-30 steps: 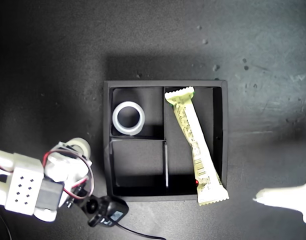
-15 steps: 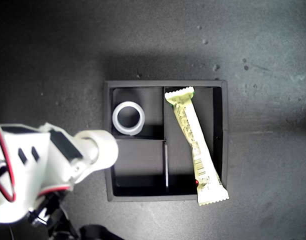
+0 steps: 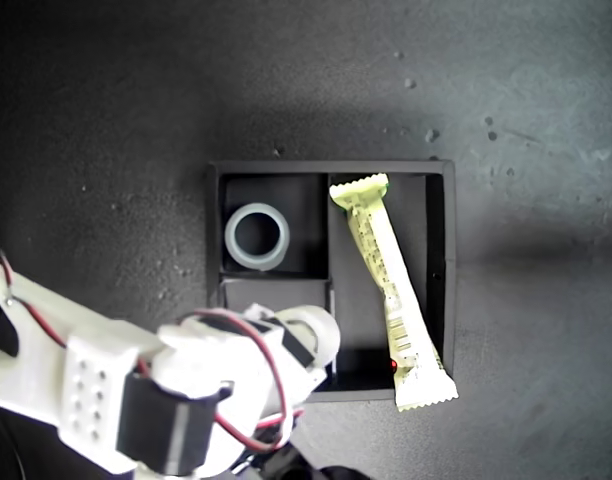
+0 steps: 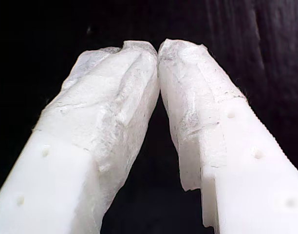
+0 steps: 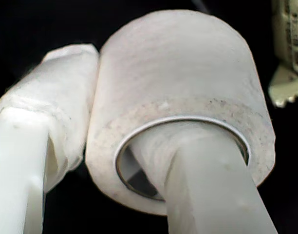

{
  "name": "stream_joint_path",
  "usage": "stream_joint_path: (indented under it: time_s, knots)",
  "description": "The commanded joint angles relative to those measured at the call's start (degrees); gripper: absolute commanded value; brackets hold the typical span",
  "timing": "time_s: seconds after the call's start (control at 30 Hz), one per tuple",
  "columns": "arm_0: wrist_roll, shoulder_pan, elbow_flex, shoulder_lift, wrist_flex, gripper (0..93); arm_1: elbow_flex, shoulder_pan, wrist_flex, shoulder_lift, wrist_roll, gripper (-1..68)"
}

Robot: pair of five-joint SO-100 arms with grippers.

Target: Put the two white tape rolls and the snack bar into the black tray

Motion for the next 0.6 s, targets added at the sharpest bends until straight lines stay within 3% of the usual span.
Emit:
stream_joint_path:
  time_s: [0.0, 0.4, 0.57]
  knots:
    - [-2.29, 1.14, -2.37, -0.88, 1.05, 0.0, 10.11, -2.11, -8.79, 5.19, 1.23, -0.6]
    - [-6.59, 3.78, 0.62, -6.24, 1.14, 0.2, 19.16, -5.98, -17.14, 6.68, 1.32, -0.6]
    - [-7.91, 4.83, 4.31, -5.10, 1.14, 13.2, 20.04, -6.50, -18.02, 7.91, 1.67, -0.6]
